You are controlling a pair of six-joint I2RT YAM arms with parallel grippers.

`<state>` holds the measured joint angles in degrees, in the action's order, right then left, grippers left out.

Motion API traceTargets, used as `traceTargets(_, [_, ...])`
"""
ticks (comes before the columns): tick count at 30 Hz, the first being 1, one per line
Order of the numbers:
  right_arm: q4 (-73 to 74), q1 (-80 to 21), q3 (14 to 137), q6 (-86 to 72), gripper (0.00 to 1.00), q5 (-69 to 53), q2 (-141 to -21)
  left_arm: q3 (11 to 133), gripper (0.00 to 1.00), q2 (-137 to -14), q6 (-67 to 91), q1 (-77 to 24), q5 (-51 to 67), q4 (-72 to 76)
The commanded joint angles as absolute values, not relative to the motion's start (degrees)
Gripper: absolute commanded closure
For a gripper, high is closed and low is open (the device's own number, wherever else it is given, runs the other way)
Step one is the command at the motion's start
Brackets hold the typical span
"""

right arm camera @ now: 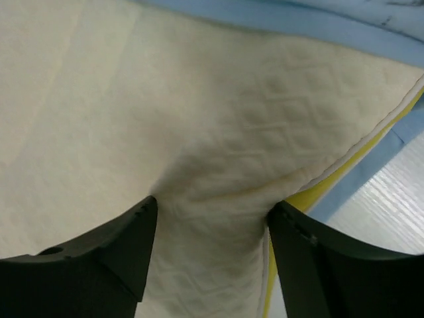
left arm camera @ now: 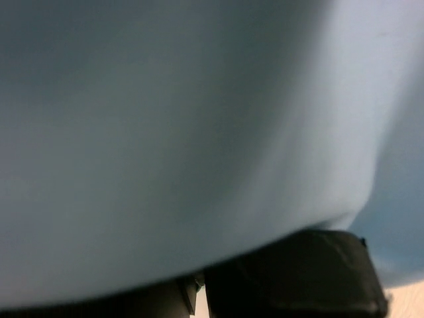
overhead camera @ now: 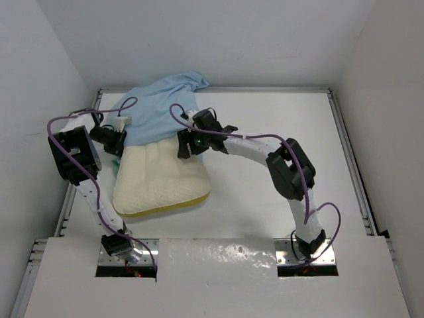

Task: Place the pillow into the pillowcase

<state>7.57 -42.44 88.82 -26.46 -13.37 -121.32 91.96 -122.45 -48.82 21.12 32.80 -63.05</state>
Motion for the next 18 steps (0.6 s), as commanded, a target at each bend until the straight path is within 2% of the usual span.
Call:
traceTargets(1, [15.82, -43.77, 86.61, -13.99, 0.32, -10.56, -115.61, 93.25, 0.97, -123.05, -44.83, 20.21, 35.17, -60.03])
traceTargets(3, [10.42, -42.37, 81.33, -13.36, 0.27, -4.41, -110.94, 93.08, 0.97, -123.13, -44.47, 20.21, 34.11, -59.41])
traceTargets(5, [3.90, -36.41, 72.63, -19.66, 0.28, -7.79, -105.31, 92.90, 0.97, -123.22, -44.82, 20.21, 33.14, -59.50])
traceTargets(6, [-2.57, -33.95, 68.60, -27.78, 0.42, -9.13, -104.51, 92.90, 0.97, -123.31, -45.09, 20.21, 32.61, -59.68])
traceTargets(9, [-8.60, -29.18, 66.09, -36.54, 0.87, -6.88, -105.02, 92.46, 0.97, -123.31, -45.26, 20.21, 31.56, -59.59])
traceTargets(10, [-8.18, -29.18, 66.88, -36.65, 0.97, -5.46, -105.99, 92.20, 0.97, -123.22, -45.18, 20.21, 31.55, -59.50])
traceTargets(12, [-5.46, -29.09, 71.86, -38.22, 0.91, -6.75, -111.60, 91.94, 0.97, -122.96, -45.44, 20.21, 31.73, -59.76])
traceTargets(13, [-4.32, -29.18, 73.72, -38.58, 0.81, -7.81, -113.71, 91.67, 0.97, -122.87, -45.61, 20.21, 31.64, -59.94])
traceTargets(18, [-6.41, -29.27, 73.30, -42.72, 0.76, -3.43, -118.65, 89.30, 0.98, -121.55, -46.14, 20.21, 30.85, -59.59])
